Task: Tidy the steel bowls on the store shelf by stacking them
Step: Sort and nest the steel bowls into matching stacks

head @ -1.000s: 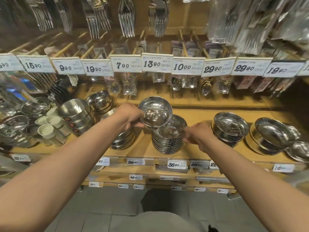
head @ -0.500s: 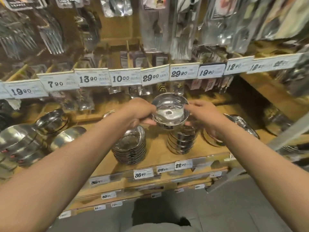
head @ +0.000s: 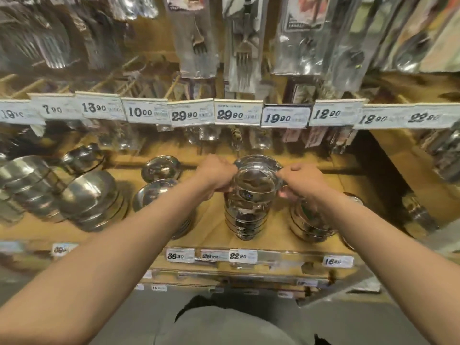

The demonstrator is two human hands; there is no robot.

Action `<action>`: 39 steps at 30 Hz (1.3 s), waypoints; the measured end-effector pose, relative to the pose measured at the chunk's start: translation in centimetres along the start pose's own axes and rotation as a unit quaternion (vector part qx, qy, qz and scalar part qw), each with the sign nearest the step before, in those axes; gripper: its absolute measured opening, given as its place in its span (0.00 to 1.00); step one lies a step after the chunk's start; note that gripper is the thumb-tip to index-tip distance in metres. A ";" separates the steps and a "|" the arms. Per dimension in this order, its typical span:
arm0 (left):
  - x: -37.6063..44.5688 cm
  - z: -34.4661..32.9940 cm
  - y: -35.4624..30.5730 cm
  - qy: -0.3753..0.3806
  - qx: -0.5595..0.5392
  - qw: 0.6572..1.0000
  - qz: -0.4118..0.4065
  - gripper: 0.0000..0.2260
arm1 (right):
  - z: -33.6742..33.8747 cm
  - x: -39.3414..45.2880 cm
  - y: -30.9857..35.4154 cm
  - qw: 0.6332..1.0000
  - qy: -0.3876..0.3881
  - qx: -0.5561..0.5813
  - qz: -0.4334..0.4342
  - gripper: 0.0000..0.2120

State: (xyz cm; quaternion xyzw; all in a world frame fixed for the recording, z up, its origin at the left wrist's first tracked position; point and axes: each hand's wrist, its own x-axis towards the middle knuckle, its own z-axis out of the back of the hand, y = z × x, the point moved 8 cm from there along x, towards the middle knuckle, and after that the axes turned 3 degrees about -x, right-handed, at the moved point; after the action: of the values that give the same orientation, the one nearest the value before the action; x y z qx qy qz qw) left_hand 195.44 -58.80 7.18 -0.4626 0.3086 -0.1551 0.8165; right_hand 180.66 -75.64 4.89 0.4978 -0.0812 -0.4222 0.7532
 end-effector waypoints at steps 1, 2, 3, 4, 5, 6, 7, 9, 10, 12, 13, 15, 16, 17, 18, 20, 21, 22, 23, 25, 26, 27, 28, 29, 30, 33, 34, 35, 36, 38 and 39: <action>0.1 0.0 0.2 -0.002 0.000 1.000 0.003 0.04 | -0.2 0.0 0.1 1.000 0.009 0.002 0.008 0.08; 0.2 -0.1 0.5 -0.003 0.001 1.000 0.009 0.04 | -0.4 0.0 0.2 1.000 0.017 0.002 0.016 0.08; 0.3 -0.1 0.8 -0.005 0.001 1.000 0.015 0.05 | -0.6 0.0 0.2 0.999 0.022 0.000 0.024 0.08; 0.3 -0.2 1.0 -0.007 0.000 1.000 0.024 0.05 | -0.9 0.1 0.2 0.999 0.026 0.000 0.029 0.09; 0.3 -0.3 1.4 -0.010 -0.001 0.999 0.032 0.05 | -1.1 0.1 0.1 0.999 0.025 0.005 0.032 0.09; 0.3 -0.4 1.7 -0.013 -0.001 0.999 0.040 0.06 | -1.2 0.3 -0.1 0.999 0.022 0.010 0.032 0.09; 0.3 -0.4 1.9 -0.016 -0.001 0.999 0.047 0.06 | -1.3 0.4 -0.1 0.999 0.018 0.013 0.033 0.08; 0.2 -0.4 2.4 -0.021 -0.002 0.998 0.056 0.06 | -1.6 0.7 0.0 0.999 0.014 0.006 0.037 0.07; 0.1 -0.4 2.6 -0.023 0.000 0.998 0.060 0.06 | -1.8 0.9 0.0 0.999 0.013 0.000 0.040 0.07; 0.1 -0.4 3.0 -0.028 0.000 0.998 0.064 0.06 | -2.1 1.1 0.0 0.999 0.011 -0.010 0.044 0.08; 0.0 -0.4 3.1 -0.031 -0.003 0.997 0.066 0.06 | -2.2 1.2 0.1 0.999 0.007 -0.016 0.043 0.07; 0.0 -0.4 3.4 -0.036 -0.010 0.997 0.068 0.05 | -2.1 1.4 0.2 0.999 -0.006 -0.026 0.044 0.06; 0.0 -0.5 3.6 -0.037 -0.014 0.997 0.069 0.05 | -2.1 1.5 0.2 0.998 -0.012 -0.029 0.045 0.07; -0.1 -0.6 3.8 -0.036 -0.019 0.997 0.070 0.06 | -2.2 1.6 0.3 0.998 -0.014 -0.033 0.048 0.07; -0.2 -0.7 4.0 -0.037 -0.022 0.996 0.072 0.06 | -2.4 1.6 0.3 0.998 -0.014 -0.037 0.051 0.08; -0.3 -0.7 4.5 -0.043 -0.020 0.996 0.077 0.06 | -2.7 1.5 0.2 0.998 -0.011 -0.044 0.050 0.09; -0.4 -0.7 4.6 -0.046 -0.018 0.996 0.078 0.06 | -2.7 1.5 0.1 0.998 -0.011 -0.047 0.049 0.09; -0.4 -0.7 4.7 -0.048 -0.015 0.996 0.078 0.06 | -2.7 1.5 0.1 0.998 -0.013 -0.048 0.048 0.09; -0.4 -0.7 4.8 -0.049 -0.012 0.996 0.077 0.06 | -2.7 1.4 0.2 0.998 -0.014 -0.048 0.048 0.09; -0.3 -0.7 4.8 -0.048 -0.006 0.996 0.076 0.07 | -2.7 1.3 0.4 0.998 -0.017 -0.048 0.047 0.08; -0.3 -0.8 4.9 -0.047 -0.002 0.996 0.077 0.07 | -2.7 1.2 0.4 0.997 -0.018 -0.050 0.047 0.08; -0.3 -0.8 5.0 -0.047 0.002 0.996 0.078 0.08 | -2.8 1.2 0.4 0.997 -0.018 -0.052 0.048 0.08; -0.4 -0.8 5.0 -0.047 0.006 0.996 0.078 0.08 | -2.8 1.2 0.4 0.997 -0.016 -0.055 0.050 0.08; -0.4 -0.8 5.1 -0.048 0.010 0.996 0.077 0.08 | -2.9 1.2 0.4 0.997 -0.014 -0.058 0.052 0.08; -0.4 -0.8 5.1 -0.048 0.013 0.996 0.075 0.07 | -2.9 1.2 0.4 0.997 -0.012 -0.060 0.054 0.09; -0.5 -0.8 5.1 -0.050 0.012 0.996 0.068 0.07 | -3.1 1.2 0.2 0.996 -0.005 -0.063 0.061 0.13; -0.5 -0.8 5.1 -0.050 0.013 0.996 0.067 0.07 | -3.1 1.2 0.2 0.996 -0.004 -0.064 0.065 0.14; -0.5 -0.8 5.1 -0.049 0.014 0.996 0.066 0.07 | -3.0 1.1 0.2 0.995 -0.004 -0.067 0.068 0.13; -0.5 -0.8 5.1 -0.050 0.014 0.997 0.065 0.07 | -3.0 1.1 0.3 0.995 -0.005 -0.071 0.069 0.12; -0.4 -0.7 4.9 -0.053 0.009 0.997 0.063 0.06 | -2.8 1.1 0.3 0.994 -0.012 -0.076 0.072 0.15; -0.4 -0.6 4.9 -0.057 0.005 0.996 0.061 0.05 | -2.7 1.1 0.4 0.994 -0.017 -0.074 0.076 0.19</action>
State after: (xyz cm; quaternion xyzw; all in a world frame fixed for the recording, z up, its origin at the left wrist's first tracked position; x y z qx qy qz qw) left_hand 194.58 -56.46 2.93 -0.4471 0.2890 -0.0797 0.8427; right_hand 183.04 -74.51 3.54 0.4260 -0.1000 -0.3772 0.8163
